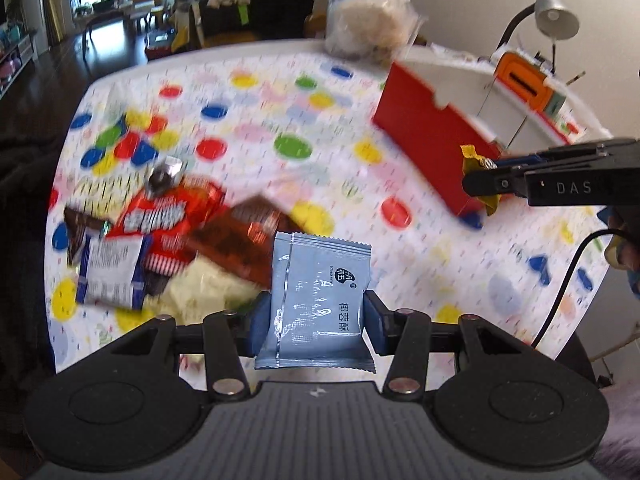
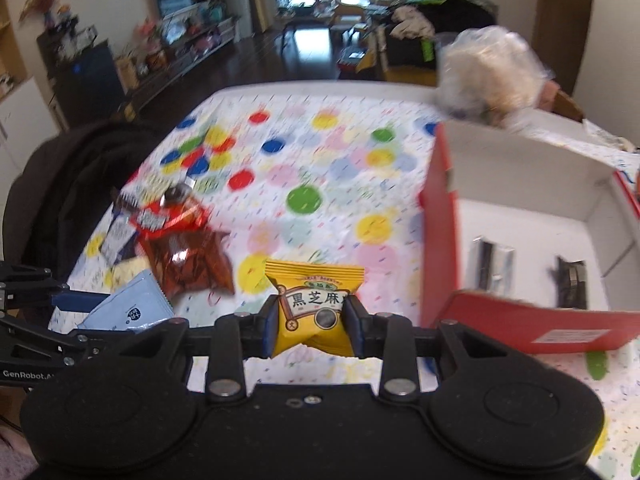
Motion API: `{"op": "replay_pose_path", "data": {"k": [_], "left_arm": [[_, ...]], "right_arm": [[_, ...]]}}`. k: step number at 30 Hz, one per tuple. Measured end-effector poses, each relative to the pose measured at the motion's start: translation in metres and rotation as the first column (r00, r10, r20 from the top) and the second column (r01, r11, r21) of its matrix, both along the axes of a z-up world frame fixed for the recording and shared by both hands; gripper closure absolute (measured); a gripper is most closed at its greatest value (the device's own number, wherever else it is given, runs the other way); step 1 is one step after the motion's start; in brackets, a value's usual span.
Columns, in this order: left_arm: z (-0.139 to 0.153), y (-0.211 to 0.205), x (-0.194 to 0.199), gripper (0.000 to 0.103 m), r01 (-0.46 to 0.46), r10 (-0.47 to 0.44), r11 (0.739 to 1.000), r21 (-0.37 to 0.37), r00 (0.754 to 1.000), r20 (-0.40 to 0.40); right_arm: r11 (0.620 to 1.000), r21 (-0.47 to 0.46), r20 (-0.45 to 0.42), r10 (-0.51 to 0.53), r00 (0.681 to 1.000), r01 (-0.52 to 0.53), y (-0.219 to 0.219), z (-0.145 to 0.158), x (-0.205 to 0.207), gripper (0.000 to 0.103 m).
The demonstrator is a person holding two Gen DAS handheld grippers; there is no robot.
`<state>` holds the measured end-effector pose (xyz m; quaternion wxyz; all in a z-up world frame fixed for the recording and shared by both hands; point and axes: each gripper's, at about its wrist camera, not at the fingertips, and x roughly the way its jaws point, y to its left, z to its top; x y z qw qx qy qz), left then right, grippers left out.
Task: Organize snacks
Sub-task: 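Grasp the light-blue packet with the left tool while the right tool grasps the yellow packet, then carry the blue and yellow packets over the red box with both tools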
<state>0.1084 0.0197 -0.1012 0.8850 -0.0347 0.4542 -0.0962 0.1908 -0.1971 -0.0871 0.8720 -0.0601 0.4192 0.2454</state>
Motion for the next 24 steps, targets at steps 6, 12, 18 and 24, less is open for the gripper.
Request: {"op": "replay_pose_path", "data": {"k": [6, 12, 18, 24], "left_arm": [[0.03, -0.029, 0.02, 0.055, 0.006, -0.007, 1.0, 0.014, 0.998, 0.057], [0.048, -0.067, 0.043, 0.055, 0.022, -0.025, 0.999, 0.03, 0.996, 0.09], [0.056, -0.106, 0.069, 0.055, 0.027, -0.03, 0.999, 0.027, 0.996, 0.089], [0.059, -0.15, 0.099, 0.055, 0.036, -0.038, 0.999, 0.026, 0.995, 0.088]], "right_arm": [[0.997, 0.027, 0.071, -0.079, 0.994, 0.077, -0.037, 0.022, 0.01, 0.07], [0.992, 0.046, 0.091, -0.119, 0.989, 0.115, -0.073, 0.029, 0.03, 0.07], [0.989, 0.044, 0.096, -0.143, 0.985, 0.139, -0.113, 0.028, 0.052, 0.07], [0.985, 0.042, 0.093, -0.173, 0.98, 0.17, -0.163, 0.026, 0.079, 0.07]]}}
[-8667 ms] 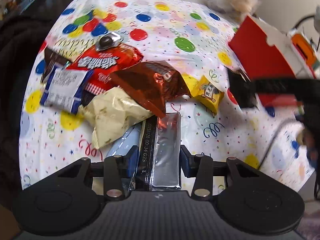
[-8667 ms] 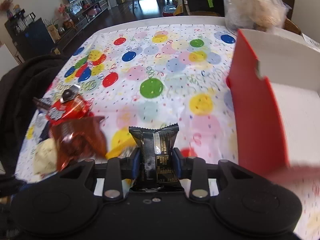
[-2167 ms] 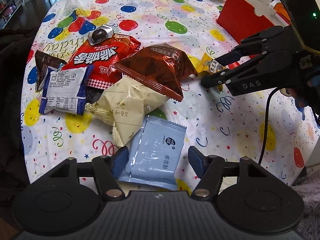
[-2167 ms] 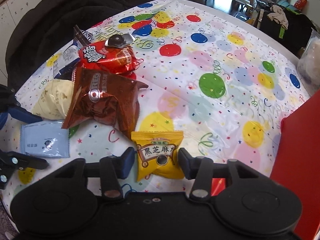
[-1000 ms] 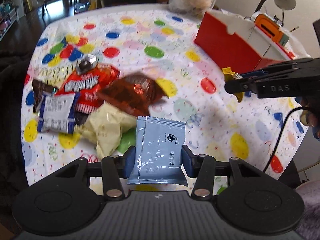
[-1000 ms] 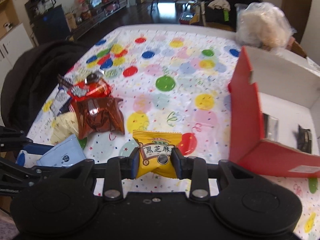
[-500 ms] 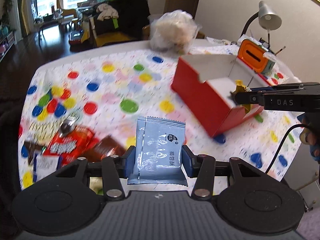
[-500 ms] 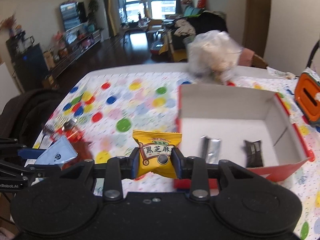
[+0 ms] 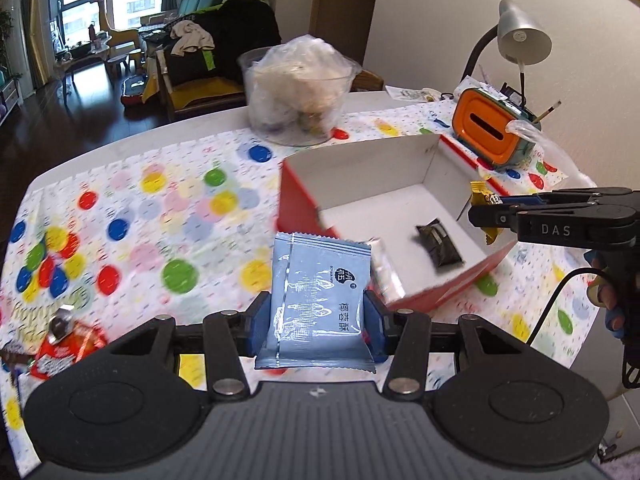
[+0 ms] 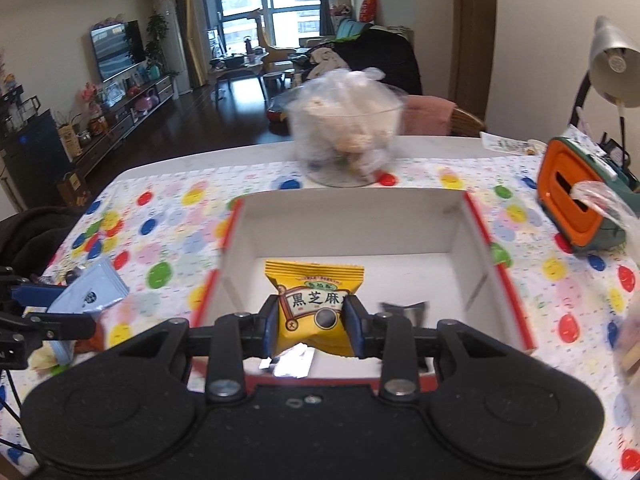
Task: Organize snacks
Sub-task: 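Carry the blue and yellow packets over the red box with both tools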
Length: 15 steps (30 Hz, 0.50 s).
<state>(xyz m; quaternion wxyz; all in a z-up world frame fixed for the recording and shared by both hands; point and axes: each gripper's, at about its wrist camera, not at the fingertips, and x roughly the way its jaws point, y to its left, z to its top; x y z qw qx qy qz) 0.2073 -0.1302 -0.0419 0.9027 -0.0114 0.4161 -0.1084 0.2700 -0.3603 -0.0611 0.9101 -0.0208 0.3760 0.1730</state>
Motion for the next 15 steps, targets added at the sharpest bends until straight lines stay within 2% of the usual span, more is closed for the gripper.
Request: {"op": "replay_pose_path", "data": {"k": [9, 15], "left_arm": [[-0.006, -0.062, 0.049, 0.055, 0.011, -0.01, 1.0, 0.013, 0.999, -0.035], [-0.019, -0.098, 0.081, 0.055, 0.037, -0.032, 0.997, 0.066, 0.997, -0.074]], "right_arm": [[1.0, -0.003, -0.054, -0.019, 0.998, 0.019, -0.057, -0.02, 0.044, 0.07], [0.998, -0.043, -0.097, 0.031, 0.995, -0.036, -0.063, -0.038, 0.068, 0.07]]}}
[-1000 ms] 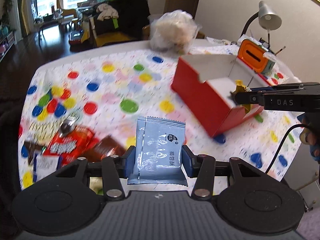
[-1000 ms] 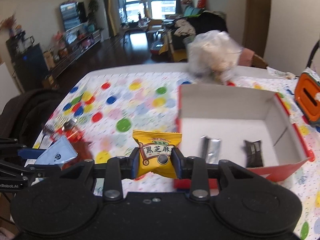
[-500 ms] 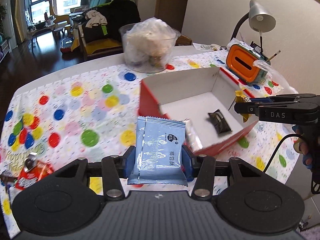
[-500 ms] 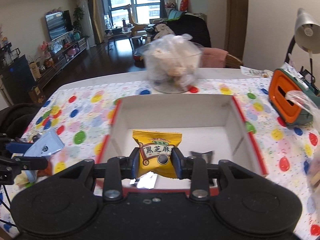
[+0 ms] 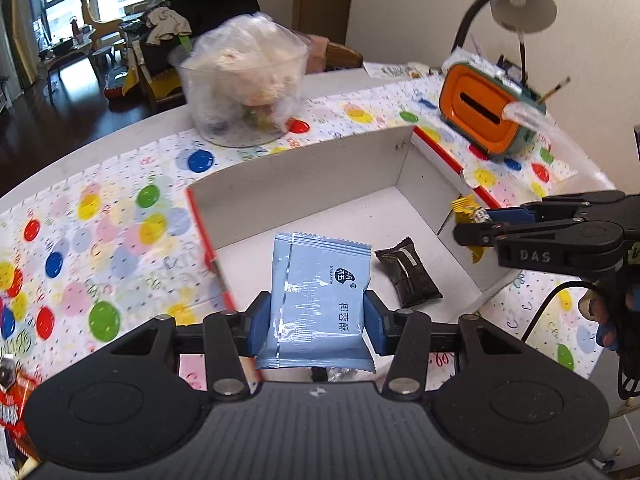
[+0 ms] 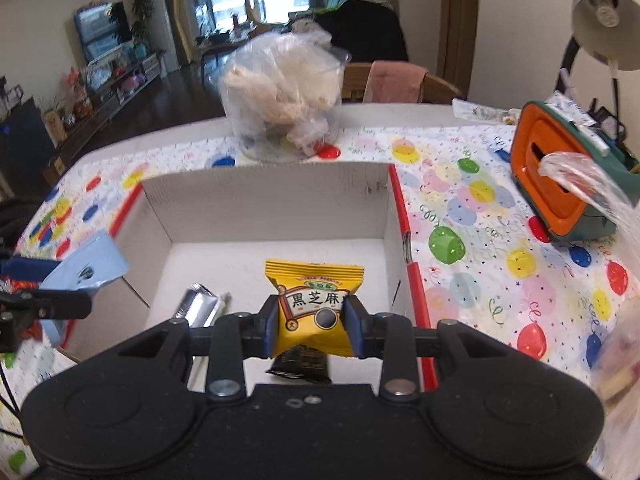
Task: Organize snacks
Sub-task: 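Carry the blue and yellow packets over the red box with both tools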
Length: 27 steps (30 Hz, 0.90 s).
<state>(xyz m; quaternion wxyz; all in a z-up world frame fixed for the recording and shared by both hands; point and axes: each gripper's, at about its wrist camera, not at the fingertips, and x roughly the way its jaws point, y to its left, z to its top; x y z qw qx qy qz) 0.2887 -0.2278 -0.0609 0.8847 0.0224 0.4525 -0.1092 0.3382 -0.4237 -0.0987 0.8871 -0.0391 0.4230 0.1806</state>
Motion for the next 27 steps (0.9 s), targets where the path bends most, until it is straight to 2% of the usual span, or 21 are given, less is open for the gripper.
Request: {"op": "replay_pose_path", "data": {"k": [12, 14, 18, 21, 27], "left_arm": [[-0.04, -0.04, 0.047, 0.055, 0.05, -0.034, 0.991, 0.125, 0.992, -0.124], [-0.045, -0.046, 0.049, 0.055, 0.08, -0.06, 0.986, 0.147, 0.989, -0.136], [-0.048, -0.053, 0.053, 0.055, 0.106, -0.083, 0.983, 0.15, 0.985, -0.154], [-0.052, -0.059, 0.057, 0.055, 0.113, -0.08, 0.974, 0.198, 0.983, -0.167], [-0.055, -0.061, 0.062, 0.055, 0.112, -0.07, 0.969, 0.221, 0.979, -0.191]], "right_arm": [[0.989, -0.057, -0.096, 0.13, 0.987, -0.136, 0.025, -0.036, 0.028, 0.07], [0.986, -0.067, -0.114, 0.144, 0.983, -0.152, 0.03, -0.042, 0.03, 0.07], [0.983, -0.074, -0.151, 0.153, 0.977, -0.165, 0.033, -0.052, 0.035, 0.07], [0.982, -0.084, -0.152, 0.156, 0.976, -0.17, 0.034, -0.055, 0.035, 0.07], [0.981, -0.089, -0.154, 0.158, 0.975, -0.173, 0.037, -0.055, 0.036, 0.068]]}}
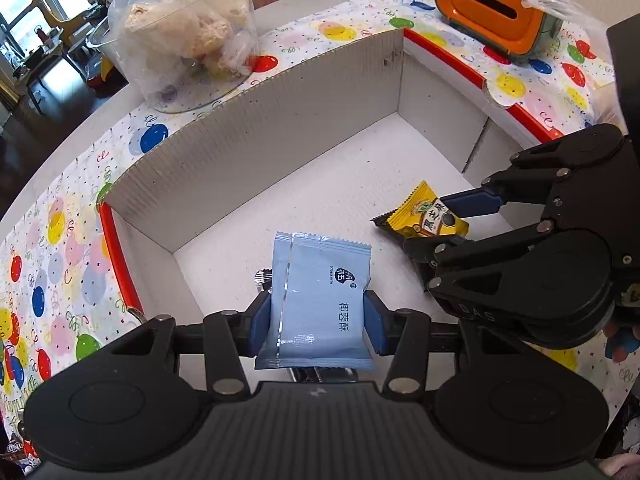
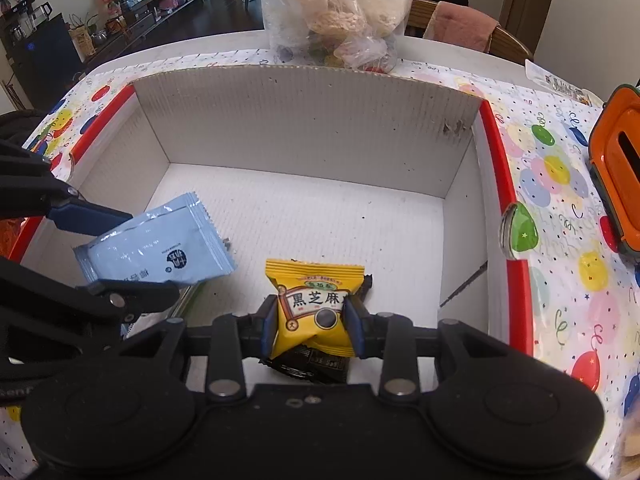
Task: Organize snacks
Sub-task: 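Carry the blue and yellow packets over the red box with both tools, then release the blue packet with the left tool while the right tool releases the yellow packet into the box, then move both tools back toward the remaining snack bags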
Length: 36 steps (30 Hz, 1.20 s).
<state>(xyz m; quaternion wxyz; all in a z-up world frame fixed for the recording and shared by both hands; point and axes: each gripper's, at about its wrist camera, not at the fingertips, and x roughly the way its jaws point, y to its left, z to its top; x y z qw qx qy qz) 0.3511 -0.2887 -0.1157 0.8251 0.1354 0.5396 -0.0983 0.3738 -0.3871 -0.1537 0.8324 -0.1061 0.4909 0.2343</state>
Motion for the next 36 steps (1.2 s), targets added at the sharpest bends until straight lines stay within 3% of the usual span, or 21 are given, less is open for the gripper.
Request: {"op": "replay_pose_path", "data": {"k": [15, 28, 36], "left_arm": [[0.009, 0.016, -0.006, 0.051, -0.059, 0.061, 0.996, -0.069, 0.998, 0.027], [0.038, 0.046, -0.032, 0.048, -0.143, 0.166, 0.968, -0.204, 0.981, 0.1], [0.055, 0.065, -0.055, 0.044, -0.175, 0.213, 0.955, -0.238, 0.966, 0.146]], "right_arm": [[0.998, 0.061, 0.015, -0.02, 1.0, 0.019, -0.012, 0.016, -0.006, 0.055], [0.989, 0.149, 0.069, -0.01, 0.998, 0.0, -0.016, 0.051, -0.022, 0.039], [0.982, 0.186, 0.118, 0.02, 0.993, -0.042, -0.008, 0.072, -0.038, 0.028]]}}
